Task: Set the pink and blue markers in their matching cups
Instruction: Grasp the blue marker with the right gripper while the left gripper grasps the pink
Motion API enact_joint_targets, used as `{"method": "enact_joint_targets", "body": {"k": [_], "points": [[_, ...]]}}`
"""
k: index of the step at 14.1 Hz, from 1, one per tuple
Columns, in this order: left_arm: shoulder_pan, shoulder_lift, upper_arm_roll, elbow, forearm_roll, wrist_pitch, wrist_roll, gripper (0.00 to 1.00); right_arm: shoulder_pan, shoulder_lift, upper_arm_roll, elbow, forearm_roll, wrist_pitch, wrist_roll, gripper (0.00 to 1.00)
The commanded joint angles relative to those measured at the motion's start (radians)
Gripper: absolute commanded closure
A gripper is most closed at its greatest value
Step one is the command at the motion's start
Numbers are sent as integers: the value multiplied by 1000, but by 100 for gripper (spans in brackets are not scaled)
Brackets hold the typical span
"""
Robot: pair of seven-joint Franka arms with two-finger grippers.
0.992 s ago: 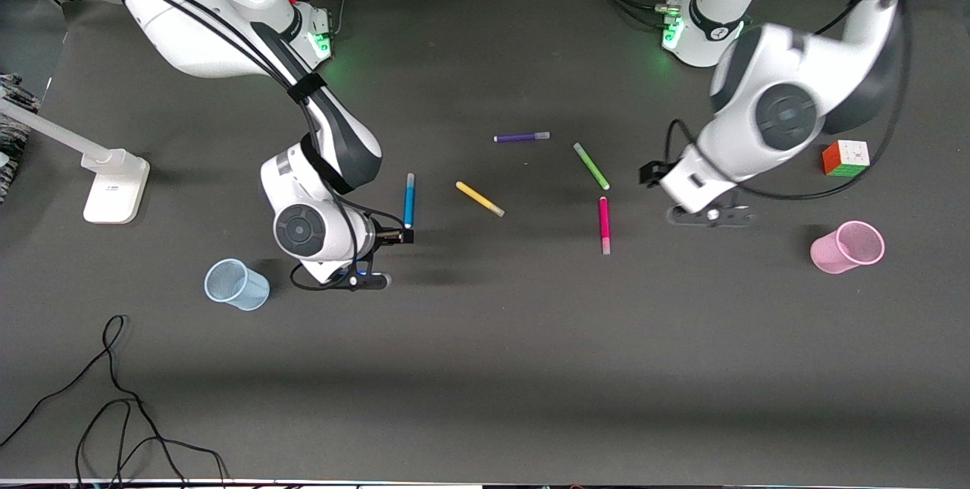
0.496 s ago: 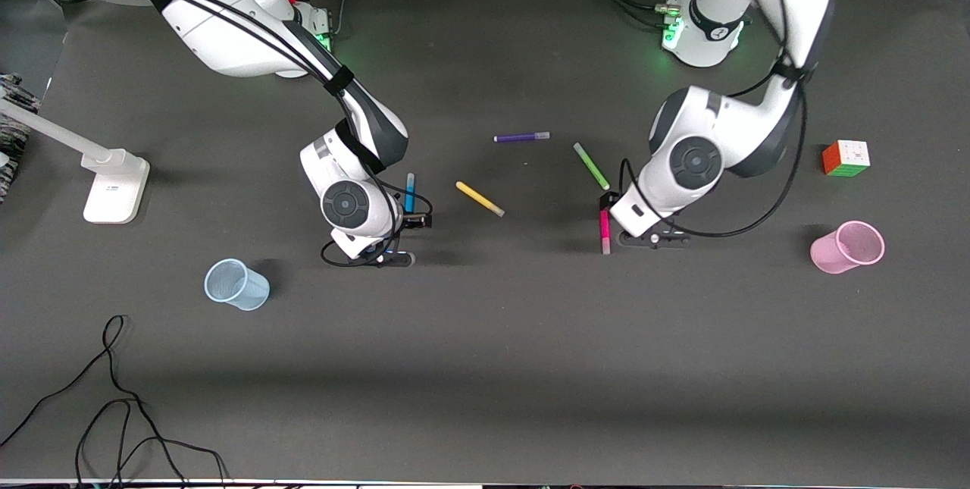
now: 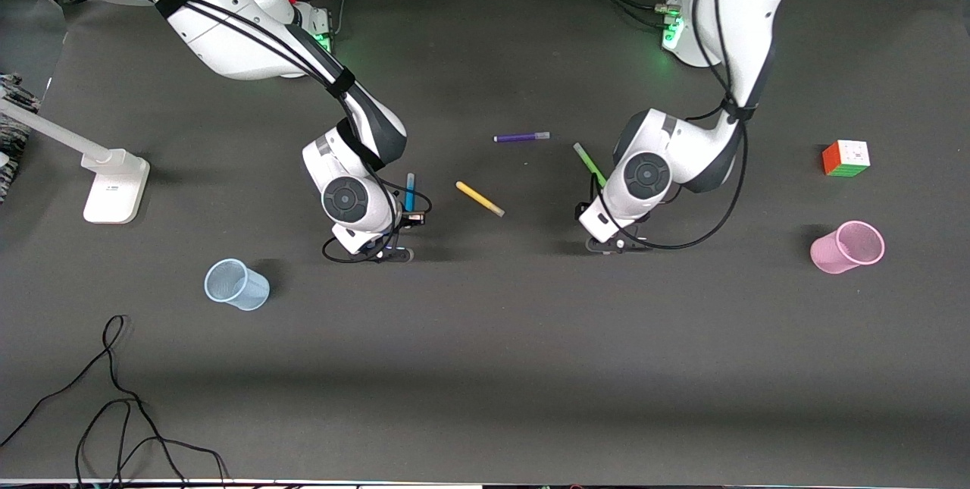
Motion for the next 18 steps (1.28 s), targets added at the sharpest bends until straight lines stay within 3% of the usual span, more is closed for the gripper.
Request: {"method": "enact_joint_targets", "body": {"k": [1, 3, 4, 5, 6, 7, 12, 16, 18], "points": [[-15, 0, 13, -7, 3, 22, -3, 30, -3, 14, 5, -9, -24, 43, 31, 66], [-15, 8, 15, -7, 6, 41, 2, 48, -2, 20, 5, -11, -22, 52, 33, 65], [-15, 11, 15, -6, 6, 46, 0, 67, -2, 22, 5, -12, -22, 55, 33, 65], [-13, 11, 15, -4, 6, 45, 0, 94, -2, 22, 5, -18, -22, 56, 33, 66], [-12, 11, 13, -4, 6, 45, -9, 100, -2, 22, 5, -20, -22, 56, 31, 80], [-12, 11, 13, -4, 5, 42, -16, 100, -3, 22, 5, -20, -22, 56, 31, 98], [0, -30, 19, 7, 6, -13, 2, 100, 3, 2, 4, 35, -21, 11, 24, 100], [86, -72, 24, 213, 14, -428, 112, 100, -19, -38, -10, 294, -21, -335, -45, 100], [128, -72, 24, 302, 32, -568, 178, 100, -48, -59, -39, 397, -29, -410, -126, 100]]}}
